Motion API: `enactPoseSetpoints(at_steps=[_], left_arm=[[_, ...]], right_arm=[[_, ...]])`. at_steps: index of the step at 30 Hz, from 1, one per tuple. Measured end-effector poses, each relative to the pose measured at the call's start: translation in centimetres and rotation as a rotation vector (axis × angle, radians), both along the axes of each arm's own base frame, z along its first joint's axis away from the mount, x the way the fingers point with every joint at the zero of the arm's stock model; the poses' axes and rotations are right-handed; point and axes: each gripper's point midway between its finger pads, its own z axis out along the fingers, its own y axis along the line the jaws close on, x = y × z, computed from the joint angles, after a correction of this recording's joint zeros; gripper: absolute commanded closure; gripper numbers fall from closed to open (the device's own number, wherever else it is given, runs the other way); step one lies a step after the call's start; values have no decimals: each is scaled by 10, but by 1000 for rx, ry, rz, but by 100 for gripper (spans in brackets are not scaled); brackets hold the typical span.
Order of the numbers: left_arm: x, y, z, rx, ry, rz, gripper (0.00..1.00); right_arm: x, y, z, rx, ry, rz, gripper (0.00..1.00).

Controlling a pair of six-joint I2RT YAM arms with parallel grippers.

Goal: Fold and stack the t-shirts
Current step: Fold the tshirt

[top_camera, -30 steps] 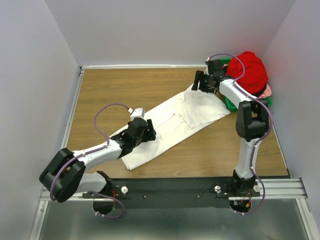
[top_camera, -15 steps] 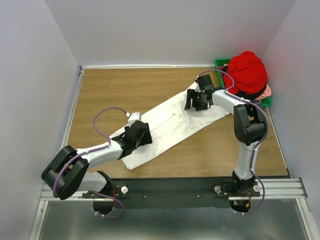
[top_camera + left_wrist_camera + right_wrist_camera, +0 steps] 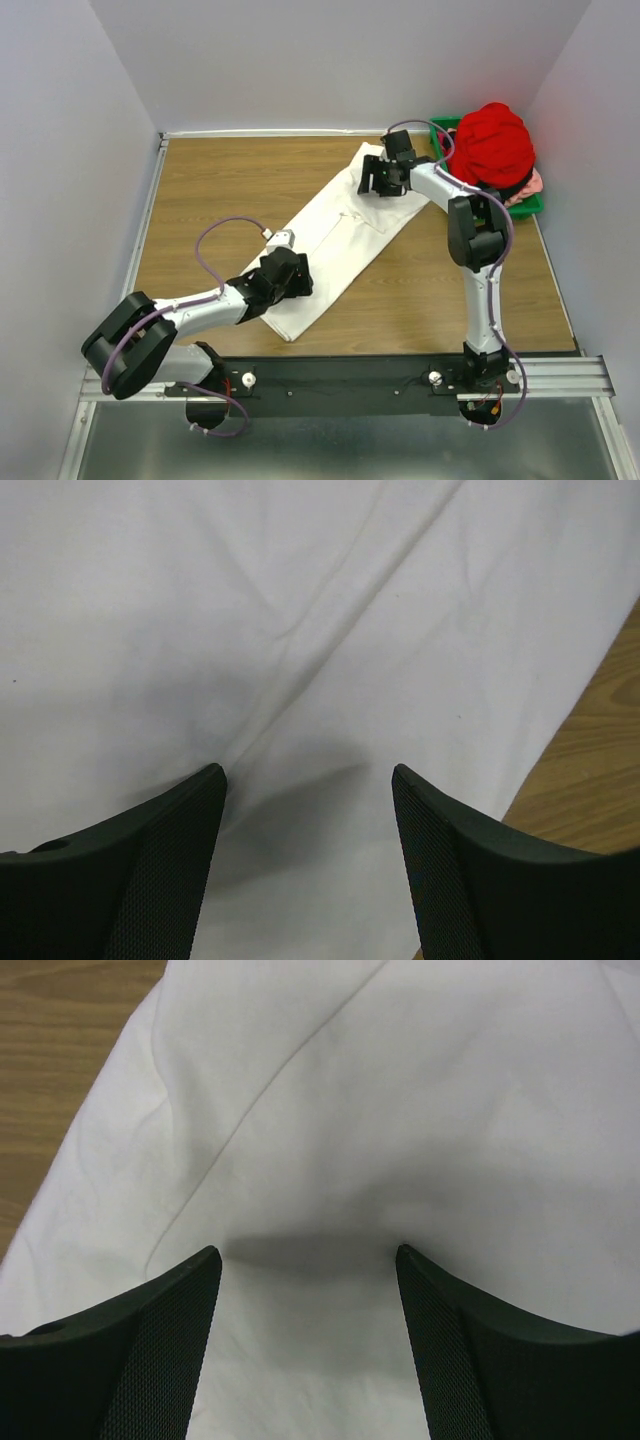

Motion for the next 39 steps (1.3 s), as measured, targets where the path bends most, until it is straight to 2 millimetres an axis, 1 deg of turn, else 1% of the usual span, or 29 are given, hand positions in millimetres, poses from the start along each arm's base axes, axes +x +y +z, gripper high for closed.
enactPoseSetpoints(at_steps=[1,4,5,7,9,12,15,18,19,21,23,24,28,30,32,35,37,39], left_arm=[[-2,-4,0,-7,2,-16,24],[-7,-15,4,-31,8,-51,24],[-7,-19,8,-44,6,-62,24],[-7,-24,16,-69,-6,-69,24],[-5,-26,25,-91,-24,-67,24],[-1,-25,40,-118,-55,-42,24],[3,-19,44,-106,-65,0,24],[4,-15,38,-85,-55,23,24],[3,-14,32,-71,-41,28,24],[1,-12,20,-45,-13,33,24],[0,-11,12,-28,7,33,24],[-1,-10,11,-25,10,34,24],[-1,-14,10,-38,6,23,24],[-4,-20,7,-44,12,3,24],[-8,-27,2,-38,18,-25,24],[-17,-44,2,-54,8,-79,24],[-24,-57,3,-64,4,-120,24],[-34,-69,3,-80,10,-164,24]], right_arm=[[10,4,1,8,-16,2,21],[31,13,2,26,-47,14,18],[41,18,4,37,-63,24,18],[54,24,5,49,-87,37,17],[63,29,7,63,-107,58,16],[66,34,8,74,-115,88,16],[64,35,8,73,-113,112,16],[59,33,9,57,-111,131,16],[56,31,11,54,-106,133,16],[43,26,12,38,-78,142,16],[32,23,18,32,-69,146,16],[23,20,23,27,-58,149,16],[4,13,39,26,-56,148,16],[-2,11,39,24,-47,148,16],[-10,9,29,17,-20,147,16],[-18,5,11,0,25,142,16],[-18,3,3,-12,36,136,16],[-16,1,2,-23,32,126,16]])
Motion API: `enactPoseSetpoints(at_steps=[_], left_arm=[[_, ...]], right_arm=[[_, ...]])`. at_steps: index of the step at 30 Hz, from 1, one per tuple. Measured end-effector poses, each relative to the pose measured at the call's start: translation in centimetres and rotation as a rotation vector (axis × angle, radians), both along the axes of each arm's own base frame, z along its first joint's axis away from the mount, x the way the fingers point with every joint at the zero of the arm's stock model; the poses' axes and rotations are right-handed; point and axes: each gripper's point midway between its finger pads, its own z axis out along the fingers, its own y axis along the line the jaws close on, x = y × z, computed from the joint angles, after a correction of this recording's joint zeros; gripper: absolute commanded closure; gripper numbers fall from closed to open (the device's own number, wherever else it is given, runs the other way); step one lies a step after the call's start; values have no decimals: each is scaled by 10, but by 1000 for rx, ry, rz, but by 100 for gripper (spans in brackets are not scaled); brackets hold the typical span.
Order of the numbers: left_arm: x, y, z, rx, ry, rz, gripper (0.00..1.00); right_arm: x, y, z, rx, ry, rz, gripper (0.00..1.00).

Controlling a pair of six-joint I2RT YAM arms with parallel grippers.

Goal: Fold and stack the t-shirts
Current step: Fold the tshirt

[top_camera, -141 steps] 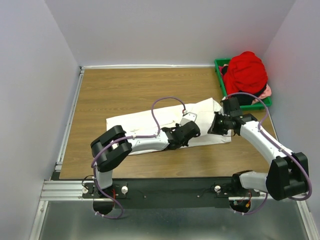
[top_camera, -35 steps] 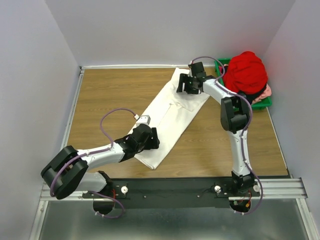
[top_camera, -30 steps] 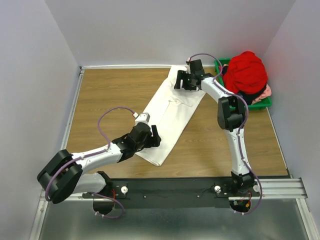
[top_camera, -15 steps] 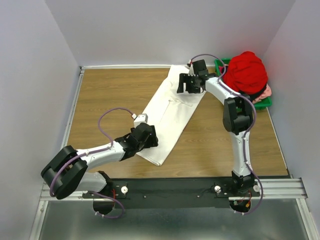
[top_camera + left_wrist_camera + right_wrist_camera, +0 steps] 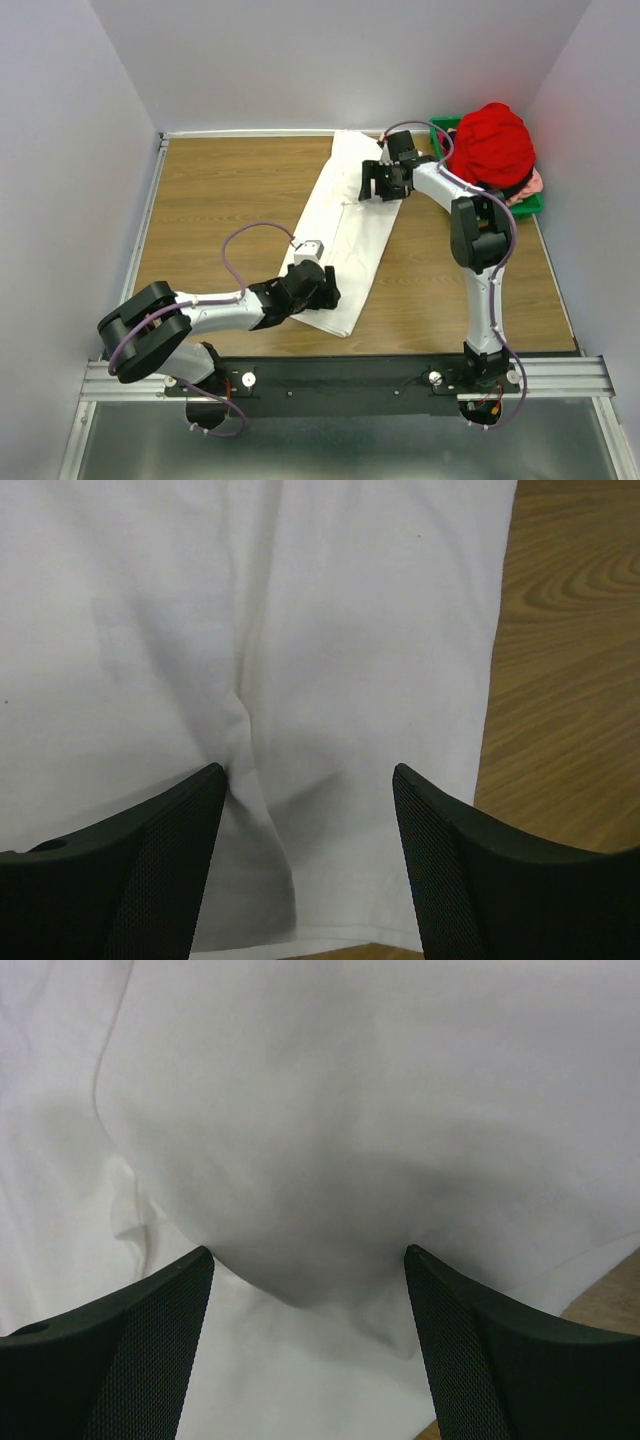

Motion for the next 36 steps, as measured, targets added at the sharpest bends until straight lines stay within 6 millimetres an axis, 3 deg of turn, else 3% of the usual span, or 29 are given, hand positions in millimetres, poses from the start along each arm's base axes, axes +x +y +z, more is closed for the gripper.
enactPoseSetpoints(at_steps=[13,22,27,31,33,36], left_arm=[[-43,-64,5,-117,52,-209,24],[-55,-92,7,-134,57,-335,24],[-55,-95,11,-121,47,-361,23],[-50,-98,31,-135,9,-361,23],[-45,-97,48,-155,-25,-347,23],[-35,-89,66,-169,-61,-306,23]], right_arm=[[44,8,-1,-12,-72,-22,15],[49,9,-1,-9,-82,-18,15],[42,7,1,-14,-97,-6,15],[19,0,5,-25,-58,-4,15],[3,-5,13,-30,-39,-4,15],[-15,-11,42,-17,-63,-11,15]])
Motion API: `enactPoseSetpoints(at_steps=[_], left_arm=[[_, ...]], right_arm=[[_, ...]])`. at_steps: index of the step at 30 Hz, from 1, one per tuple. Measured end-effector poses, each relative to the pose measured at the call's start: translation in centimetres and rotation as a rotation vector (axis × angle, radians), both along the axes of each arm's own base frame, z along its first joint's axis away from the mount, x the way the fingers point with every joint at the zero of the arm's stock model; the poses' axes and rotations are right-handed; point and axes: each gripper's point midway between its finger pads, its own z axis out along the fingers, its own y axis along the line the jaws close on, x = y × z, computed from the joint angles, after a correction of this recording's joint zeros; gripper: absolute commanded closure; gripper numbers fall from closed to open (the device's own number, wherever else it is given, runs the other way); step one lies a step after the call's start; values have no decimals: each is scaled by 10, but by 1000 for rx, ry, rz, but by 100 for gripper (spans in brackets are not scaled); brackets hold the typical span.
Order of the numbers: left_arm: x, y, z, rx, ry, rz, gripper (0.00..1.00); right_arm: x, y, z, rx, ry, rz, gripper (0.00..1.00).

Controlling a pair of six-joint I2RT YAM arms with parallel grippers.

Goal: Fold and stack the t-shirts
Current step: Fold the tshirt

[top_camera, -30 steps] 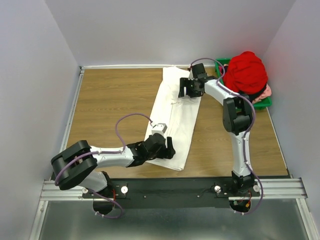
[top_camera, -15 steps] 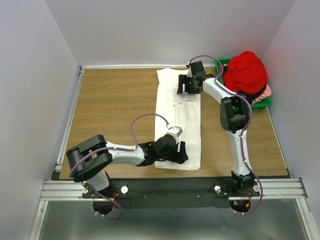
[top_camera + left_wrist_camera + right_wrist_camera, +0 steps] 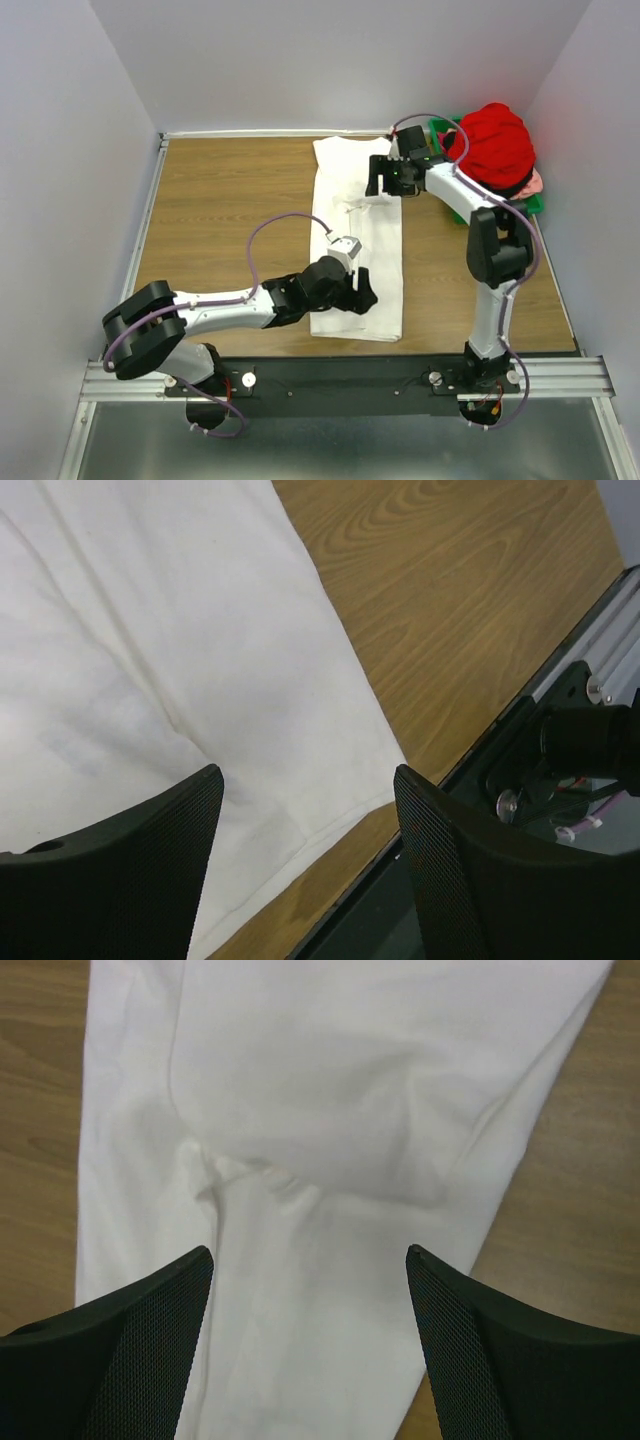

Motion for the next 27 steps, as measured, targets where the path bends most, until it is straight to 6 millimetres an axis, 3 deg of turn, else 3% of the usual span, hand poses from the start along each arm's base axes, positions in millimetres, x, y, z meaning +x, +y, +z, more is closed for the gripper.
enactPoseSetpoints(at_steps=[4,6,7,12,16,22,27], left_arm=[[17,27,2,13,-4,97,25],[19,48,-7,42,10,145,26],[19,58,-13,65,21,165,26],[14,87,-28,152,63,225,28],[10,100,-29,168,83,254,29],[-2,120,-48,216,137,281,32],[-11,129,-62,247,175,285,33]], right_arm=[[-39,-5,40,23,-43,-16,16],[-70,-4,45,29,-38,-18,16],[-80,-4,43,30,-27,-21,16],[-173,-11,-1,-8,128,-33,18],[-223,-26,-8,3,186,-87,22],[-260,-33,1,56,208,-141,28],[-299,-32,-19,54,314,-145,31]])
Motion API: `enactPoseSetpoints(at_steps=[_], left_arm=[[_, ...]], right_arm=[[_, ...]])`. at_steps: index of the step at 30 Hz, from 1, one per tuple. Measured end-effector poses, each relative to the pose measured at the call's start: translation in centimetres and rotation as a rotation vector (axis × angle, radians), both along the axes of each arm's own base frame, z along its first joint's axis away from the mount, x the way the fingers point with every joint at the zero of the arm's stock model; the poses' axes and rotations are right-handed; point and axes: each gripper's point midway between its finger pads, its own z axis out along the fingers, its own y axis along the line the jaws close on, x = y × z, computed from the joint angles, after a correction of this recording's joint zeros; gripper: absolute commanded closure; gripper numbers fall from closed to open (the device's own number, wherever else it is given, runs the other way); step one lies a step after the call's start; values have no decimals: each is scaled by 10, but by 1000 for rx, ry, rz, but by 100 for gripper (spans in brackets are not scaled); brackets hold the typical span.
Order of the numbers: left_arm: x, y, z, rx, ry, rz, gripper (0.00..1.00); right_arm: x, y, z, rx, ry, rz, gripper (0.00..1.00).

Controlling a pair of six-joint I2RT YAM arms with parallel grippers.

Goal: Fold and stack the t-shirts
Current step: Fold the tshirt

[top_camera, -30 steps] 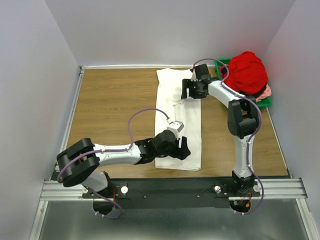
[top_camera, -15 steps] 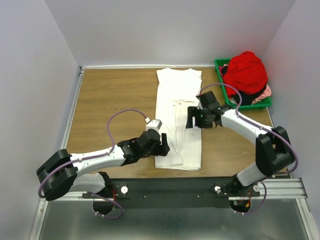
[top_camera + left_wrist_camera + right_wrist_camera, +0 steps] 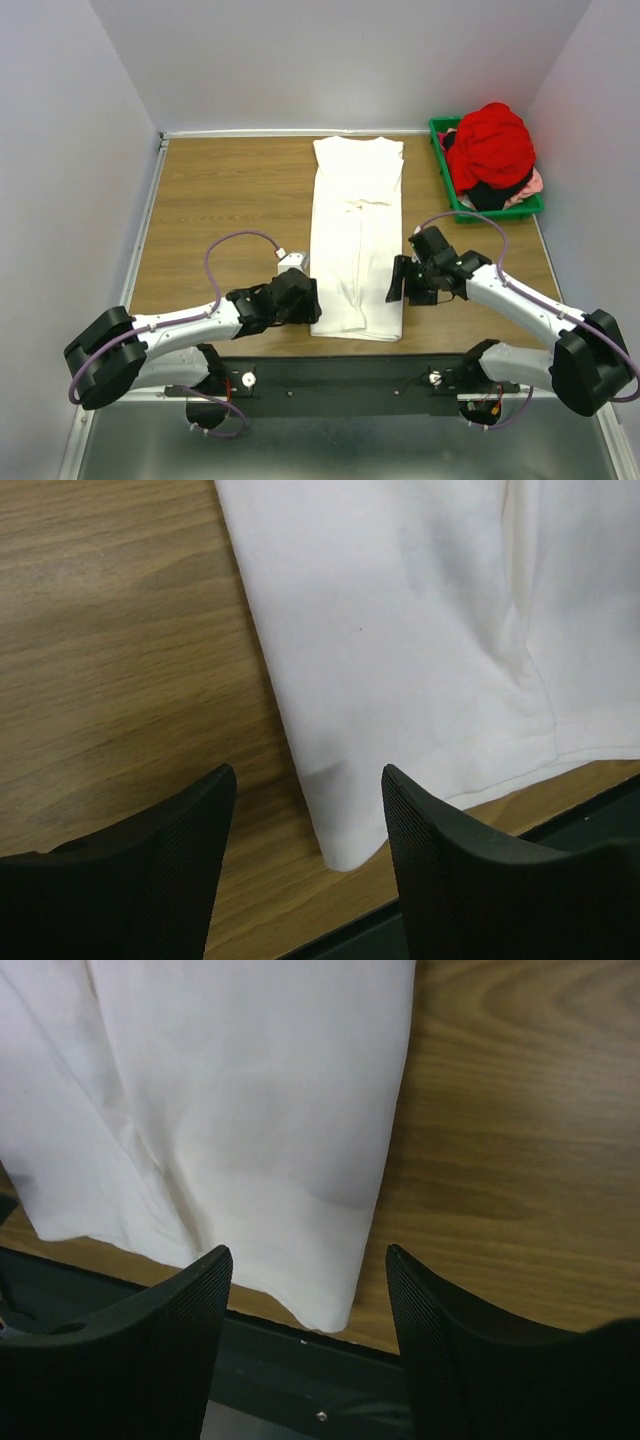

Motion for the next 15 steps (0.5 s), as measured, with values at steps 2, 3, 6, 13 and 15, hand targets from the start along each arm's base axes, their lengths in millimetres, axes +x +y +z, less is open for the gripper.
enactPoseSetpoints(at_steps=[2,3,6,13,15], left_arm=[[-2,2,-2,5,8,1,34],[-3,2,-3,8,12,0,34],[-4,3,-5,11,19,-4,34],[-10,5,-11,9,46,-7,39],[-11,5,-11,6,50,-7,39]], right_arm=[[-14,1,-7,-3,37,7,32],[-21,2,-10,-1,55,9,32],[-39,6,-16,-4,100,22,35],[-68,11,-29,-13,173,44,47],[-72,10,-31,-17,187,39,51]])
